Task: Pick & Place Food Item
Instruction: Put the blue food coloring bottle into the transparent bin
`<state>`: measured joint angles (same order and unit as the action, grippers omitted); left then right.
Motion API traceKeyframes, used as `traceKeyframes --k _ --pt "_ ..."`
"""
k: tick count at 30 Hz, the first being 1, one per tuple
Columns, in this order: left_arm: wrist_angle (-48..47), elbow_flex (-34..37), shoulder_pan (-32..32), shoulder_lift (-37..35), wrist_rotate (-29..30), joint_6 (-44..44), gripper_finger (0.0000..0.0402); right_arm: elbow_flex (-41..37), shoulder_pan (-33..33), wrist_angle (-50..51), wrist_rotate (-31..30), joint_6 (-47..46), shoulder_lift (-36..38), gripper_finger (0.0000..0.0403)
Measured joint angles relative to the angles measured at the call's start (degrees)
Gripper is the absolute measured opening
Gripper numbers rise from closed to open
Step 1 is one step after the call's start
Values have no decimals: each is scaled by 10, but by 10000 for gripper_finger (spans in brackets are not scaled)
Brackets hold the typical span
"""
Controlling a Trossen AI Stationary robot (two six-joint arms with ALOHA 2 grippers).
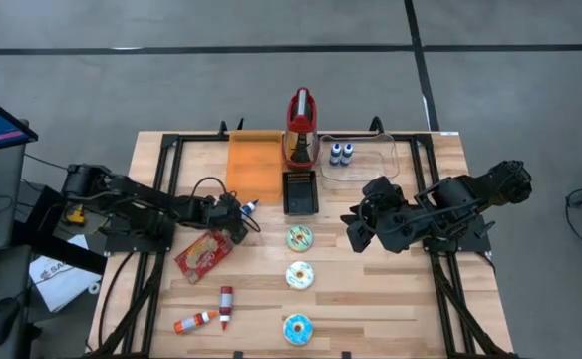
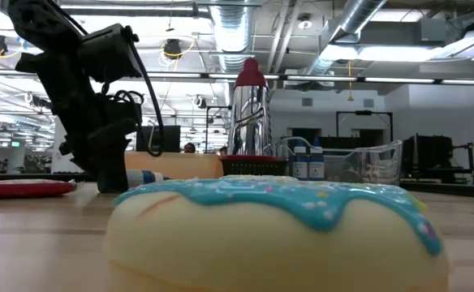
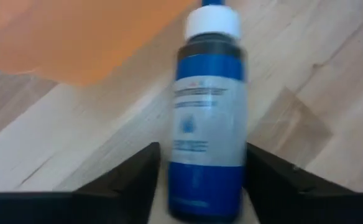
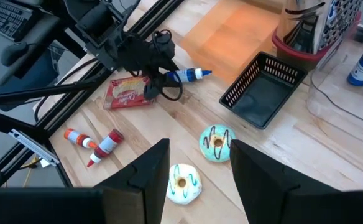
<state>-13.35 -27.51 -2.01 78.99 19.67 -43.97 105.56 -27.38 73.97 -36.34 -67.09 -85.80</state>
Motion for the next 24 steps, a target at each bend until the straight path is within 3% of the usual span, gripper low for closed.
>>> traceKeyframes --k 6,15,20,24 --pt "41 0 -8 -40 -73 22 125 0 0 0 -1 -3 0 161" --pt "220 0 -76 -136 -162 77 185 0 -3 -20 47 7 0 161" --pt "315 -1 -89 -172 -165 78 175 -26 21 -90 101 40 1 161" --pt "307 -1 -89 -180 -150 75 159 -51 39 -127 111 49 4 161"
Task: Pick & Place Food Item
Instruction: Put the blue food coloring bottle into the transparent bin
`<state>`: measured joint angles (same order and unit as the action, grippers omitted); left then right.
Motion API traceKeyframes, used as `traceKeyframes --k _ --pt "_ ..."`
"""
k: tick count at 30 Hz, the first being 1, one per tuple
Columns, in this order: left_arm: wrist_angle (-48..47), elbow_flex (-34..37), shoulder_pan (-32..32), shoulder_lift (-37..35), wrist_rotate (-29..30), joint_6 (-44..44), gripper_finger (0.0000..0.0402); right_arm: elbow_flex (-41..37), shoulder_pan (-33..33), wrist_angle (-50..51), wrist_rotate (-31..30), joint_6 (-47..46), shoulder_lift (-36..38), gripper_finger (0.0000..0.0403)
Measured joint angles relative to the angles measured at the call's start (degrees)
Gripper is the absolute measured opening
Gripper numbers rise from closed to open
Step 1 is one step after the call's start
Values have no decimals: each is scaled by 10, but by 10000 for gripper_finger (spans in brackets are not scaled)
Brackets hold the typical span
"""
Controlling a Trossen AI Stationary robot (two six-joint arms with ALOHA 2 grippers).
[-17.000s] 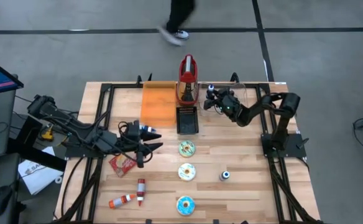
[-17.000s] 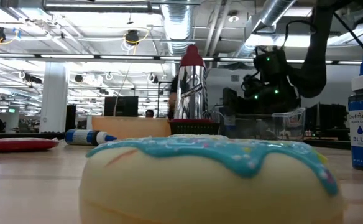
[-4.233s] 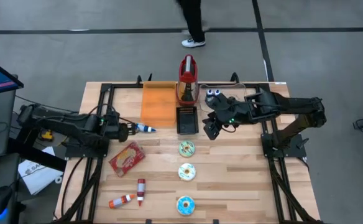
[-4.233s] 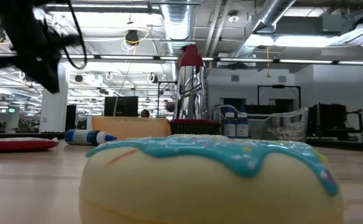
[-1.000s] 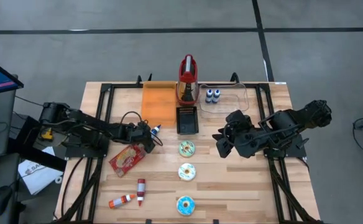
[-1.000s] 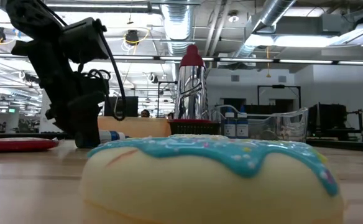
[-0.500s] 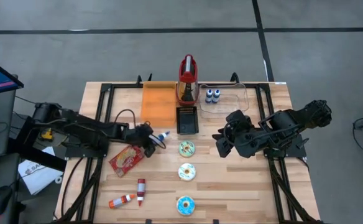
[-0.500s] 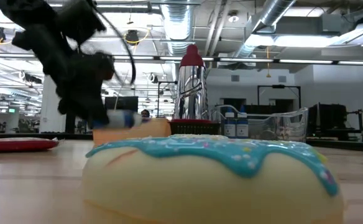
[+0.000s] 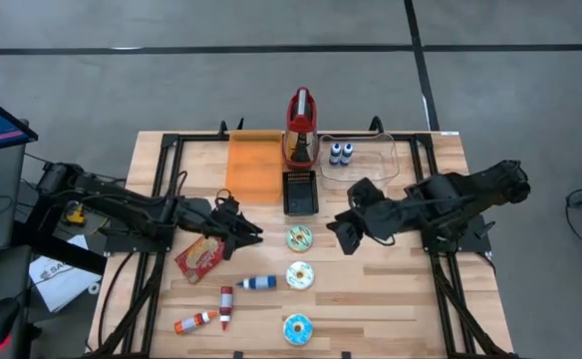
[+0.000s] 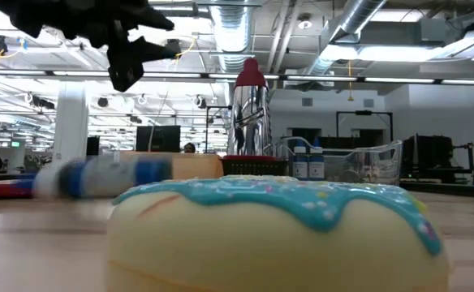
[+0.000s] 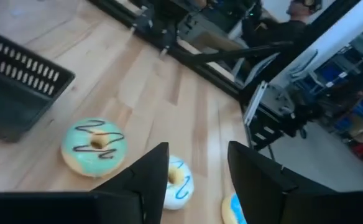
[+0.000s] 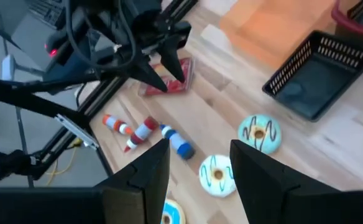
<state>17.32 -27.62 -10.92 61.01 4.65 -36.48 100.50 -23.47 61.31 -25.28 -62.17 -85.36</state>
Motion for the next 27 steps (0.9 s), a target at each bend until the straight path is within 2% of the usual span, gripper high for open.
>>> traceKeyframes --k 4,11,18,22,27 --pt "-31 0 -22 0 -1 0 160 -15 -3 -12 2 -17 -2 161" --pt "-117 0 -148 0 -1 54 188 -15 -13 -37 -19 -24 -1 161" --pt "-160 0 -268 20 77 84 200 -15 -4 -53 -28 -21 -1 161" --pt "-161 -17 -282 65 127 124 205 -15 3 -71 -32 -19 -1 161" --pt "-160 -48 -279 155 130 175 237 -15 4 -82 -31 -23 -5 161"
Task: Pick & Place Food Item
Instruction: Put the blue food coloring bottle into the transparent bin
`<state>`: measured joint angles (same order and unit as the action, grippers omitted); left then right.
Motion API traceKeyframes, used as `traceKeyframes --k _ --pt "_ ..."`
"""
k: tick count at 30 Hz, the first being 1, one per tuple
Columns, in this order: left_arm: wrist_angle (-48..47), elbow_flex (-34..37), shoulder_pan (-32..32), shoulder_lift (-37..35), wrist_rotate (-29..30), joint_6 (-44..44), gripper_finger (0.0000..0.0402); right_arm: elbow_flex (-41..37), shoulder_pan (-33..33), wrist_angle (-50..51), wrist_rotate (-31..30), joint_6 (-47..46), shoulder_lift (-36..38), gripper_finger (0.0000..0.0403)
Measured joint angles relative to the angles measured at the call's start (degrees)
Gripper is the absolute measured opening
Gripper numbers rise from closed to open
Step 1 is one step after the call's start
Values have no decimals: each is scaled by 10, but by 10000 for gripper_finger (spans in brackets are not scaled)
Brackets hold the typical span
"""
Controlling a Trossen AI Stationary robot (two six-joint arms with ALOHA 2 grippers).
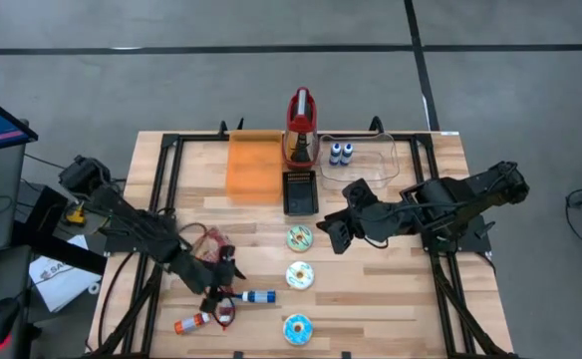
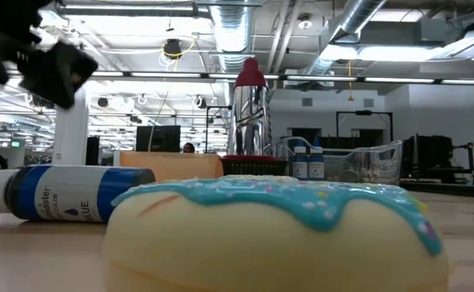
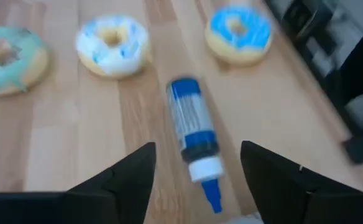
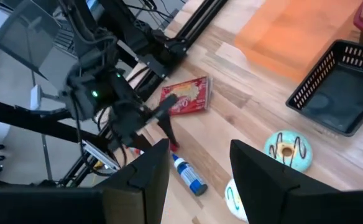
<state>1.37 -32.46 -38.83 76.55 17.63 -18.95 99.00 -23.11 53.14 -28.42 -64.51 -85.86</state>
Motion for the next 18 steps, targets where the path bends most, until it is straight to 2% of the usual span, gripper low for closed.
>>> traceKeyframes --k 6,18 --pt "35 -6 -11 84 -1 -42 269 0 -7 0 0 -15 -4 161" --pt "62 -6 -15 144 -21 -88 254 0 -21 0 0 -26 -7 161"
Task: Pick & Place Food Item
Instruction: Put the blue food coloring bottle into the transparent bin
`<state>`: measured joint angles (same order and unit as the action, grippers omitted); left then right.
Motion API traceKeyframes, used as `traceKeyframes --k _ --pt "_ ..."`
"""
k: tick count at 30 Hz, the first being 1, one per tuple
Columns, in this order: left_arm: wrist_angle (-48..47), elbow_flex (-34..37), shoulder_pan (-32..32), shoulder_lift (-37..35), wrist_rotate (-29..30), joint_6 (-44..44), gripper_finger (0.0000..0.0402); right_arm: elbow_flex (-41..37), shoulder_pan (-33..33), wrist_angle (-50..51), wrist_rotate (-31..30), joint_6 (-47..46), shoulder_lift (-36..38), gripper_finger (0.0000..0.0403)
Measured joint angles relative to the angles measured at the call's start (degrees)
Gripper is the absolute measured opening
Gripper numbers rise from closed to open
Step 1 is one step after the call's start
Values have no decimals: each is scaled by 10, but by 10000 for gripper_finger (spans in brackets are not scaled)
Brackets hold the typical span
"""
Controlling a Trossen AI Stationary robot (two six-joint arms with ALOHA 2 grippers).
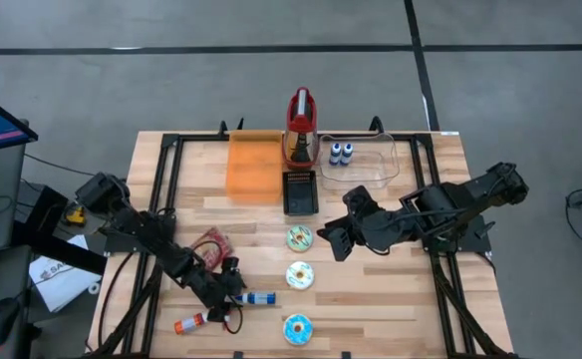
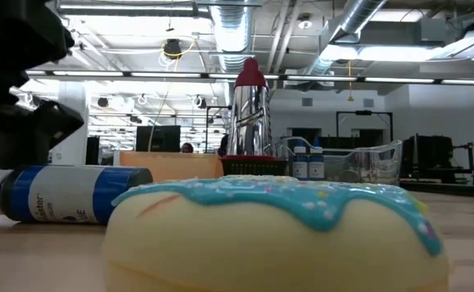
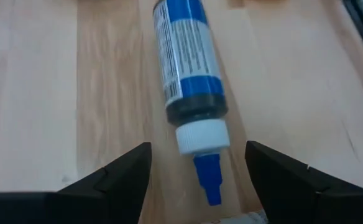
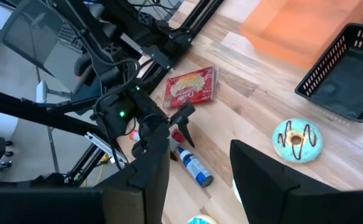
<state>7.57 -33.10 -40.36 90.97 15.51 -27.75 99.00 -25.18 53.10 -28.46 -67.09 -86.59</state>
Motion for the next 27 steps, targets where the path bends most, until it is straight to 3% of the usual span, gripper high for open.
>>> traceKeyframes --k 8,16,22,27 --pt "26 0 3 34 -5 -11 222 0 -3 0 -8 -2 0 161" --pt "8 0 20 17 -14 -24 109 0 -4 0 -15 -4 0 161" --pt "-15 1 47 -37 -29 -23 32 0 -3 0 -15 13 0 161" --pt "-58 1 72 -125 -25 15 29 0 -1 0 -9 54 0 161"
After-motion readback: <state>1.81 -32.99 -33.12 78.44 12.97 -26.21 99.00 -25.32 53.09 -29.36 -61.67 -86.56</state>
